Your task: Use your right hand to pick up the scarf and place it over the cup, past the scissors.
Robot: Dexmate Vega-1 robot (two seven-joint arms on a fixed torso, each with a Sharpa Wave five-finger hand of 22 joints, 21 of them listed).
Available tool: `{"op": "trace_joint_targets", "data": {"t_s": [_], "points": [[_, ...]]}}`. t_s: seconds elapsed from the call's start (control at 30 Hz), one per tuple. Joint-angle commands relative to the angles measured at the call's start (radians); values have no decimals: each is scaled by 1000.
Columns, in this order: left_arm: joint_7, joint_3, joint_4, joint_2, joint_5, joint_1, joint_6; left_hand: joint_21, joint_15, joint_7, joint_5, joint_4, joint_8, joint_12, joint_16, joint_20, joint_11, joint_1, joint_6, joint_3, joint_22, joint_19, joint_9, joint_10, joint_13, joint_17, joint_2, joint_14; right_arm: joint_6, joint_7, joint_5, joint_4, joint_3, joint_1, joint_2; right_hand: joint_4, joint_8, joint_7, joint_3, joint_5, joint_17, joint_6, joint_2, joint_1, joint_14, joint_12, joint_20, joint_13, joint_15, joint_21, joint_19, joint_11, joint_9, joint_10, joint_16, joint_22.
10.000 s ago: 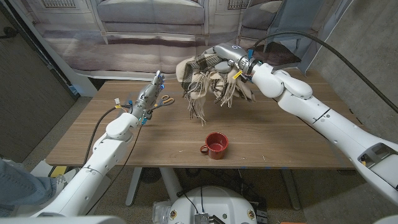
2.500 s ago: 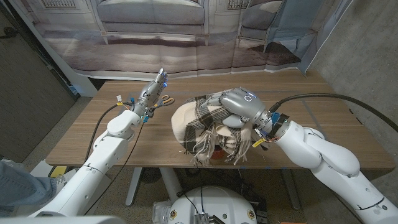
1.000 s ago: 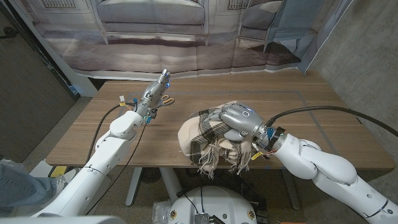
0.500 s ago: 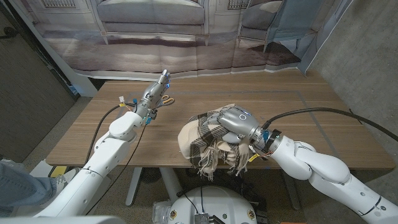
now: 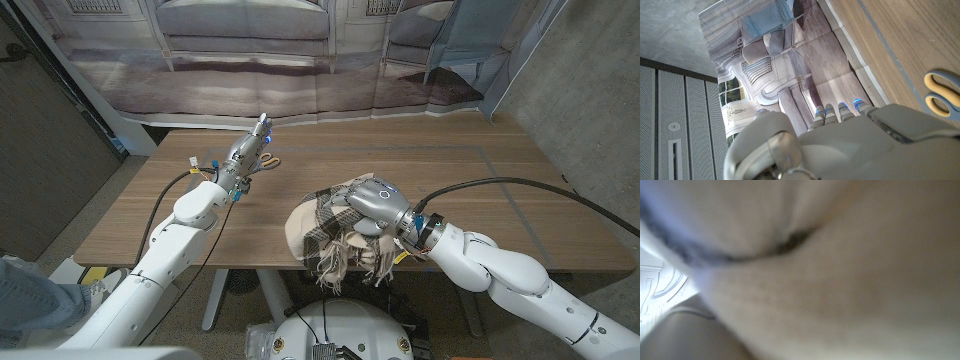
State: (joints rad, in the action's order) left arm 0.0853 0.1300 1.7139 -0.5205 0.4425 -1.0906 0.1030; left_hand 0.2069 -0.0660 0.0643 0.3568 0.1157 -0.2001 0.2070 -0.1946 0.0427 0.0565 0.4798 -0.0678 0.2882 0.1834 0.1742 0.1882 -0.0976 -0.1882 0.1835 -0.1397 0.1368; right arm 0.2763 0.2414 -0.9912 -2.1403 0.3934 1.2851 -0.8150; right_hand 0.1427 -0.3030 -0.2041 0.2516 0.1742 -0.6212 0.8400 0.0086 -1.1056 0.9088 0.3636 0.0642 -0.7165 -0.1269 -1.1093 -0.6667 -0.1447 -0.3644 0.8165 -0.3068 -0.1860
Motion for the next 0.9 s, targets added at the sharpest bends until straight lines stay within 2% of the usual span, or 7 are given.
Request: {"op": "trace_joint_targets", "data": {"t_s": [0.03, 0.33, 0.37, 0.57, 0.7, 0.73, 0.9], "points": [[-3, -6, -1, -3, 1, -5, -2, 1, -7, 0, 1, 1, 0, 0, 3, 3, 6, 11, 6, 4, 3, 46, 2, 1, -3, 3, -3, 1, -35, 29, 3, 54, 73, -52, -11, -25, -6, -1, 32, 5, -3, 14, 129, -79, -8, 0, 156, -5, -99, 3, 6, -17, -2, 25, 5, -1], [-2, 2, -8, 1, -1, 3, -9, 1, -6, 0, 0, 1, 0, -1, 3, 4, 5, 12, 7, 5, 3, 46, 2, 0, -3, 3, -3, 0, -56, 36, 27, 65, 88, -65, -40, -25, -2, -1, 34, 6, -4, 14, 129, -72, -14, -9, 156, -9, -97, 4, 16, -19, -2, 15, 9, -1], [-4, 2, -10, 4, 0, 3, -8, 1, -6, 0, 0, 1, 0, -1, 3, 4, 5, 12, 7, 5, 3, 46, 2, 0, -3, 3, -3, 0, -57, 37, 32, 62, 85, -62, -48, -25, 0, -1, 34, 6, -3, 12, 128, -70, -18, -12, 157, -8, -96, 4, 16, -12, -1, 11, 12, -2], [-3, 4, -12, 2, -4, 7, -12, 1, -6, 0, 0, 1, 0, 0, 4, 4, 6, 12, 7, 5, 3, 46, 2, 1, -3, 3, -3, 1, -69, 27, 66, 47, 71, -52, -76, -38, 36, 2, 25, 3, 1, -50, 109, -29, -45, -45, 156, 9, -90, 16, 21, -1, 10, -24, 27, 4], [3, 6, -22, 4, -1, 12, -11, 1, -6, 0, 0, 1, 0, 0, 3, 4, 6, 12, 8, 5, 3, 46, 2, 1, -3, 3, -3, 0, -76, 20, 88, 40, 60, -47, -87, -57, 61, 9, 12, 2, 11, -94, 93, 20, -85, -64, 150, 17, -87, 37, 29, 6, 17, -46, 49, 10], [5, 7, -24, 5, 0, 13, -14, 1, -5, 0, 0, 1, 0, 0, 3, 4, 6, 12, 8, 5, 3, 46, 2, 1, -3, 3, -3, 1, -76, 20, 88, 39, 60, -47, -90, -62, 67, 9, 9, 2, 14, -105, 88, 33, -94, -71, 148, 23, -89, 46, 33, 16, 18, -55, 55, 12], [10, 9, -30, 6, -1, 22, -14, 1, -4, 0, 0, 2, -1, 0, 4, 4, 6, 12, 9, 5, 3, 46, 2, 1, -3, 3, -3, 2, -69, 22, 103, 37, 54, -51, -98, -77, 81, 14, -4, 2, 28, -133, 71, 77, -135, -86, 142, 26, -82, 72, 41, 22, 22, -85, 79, 16]]}}
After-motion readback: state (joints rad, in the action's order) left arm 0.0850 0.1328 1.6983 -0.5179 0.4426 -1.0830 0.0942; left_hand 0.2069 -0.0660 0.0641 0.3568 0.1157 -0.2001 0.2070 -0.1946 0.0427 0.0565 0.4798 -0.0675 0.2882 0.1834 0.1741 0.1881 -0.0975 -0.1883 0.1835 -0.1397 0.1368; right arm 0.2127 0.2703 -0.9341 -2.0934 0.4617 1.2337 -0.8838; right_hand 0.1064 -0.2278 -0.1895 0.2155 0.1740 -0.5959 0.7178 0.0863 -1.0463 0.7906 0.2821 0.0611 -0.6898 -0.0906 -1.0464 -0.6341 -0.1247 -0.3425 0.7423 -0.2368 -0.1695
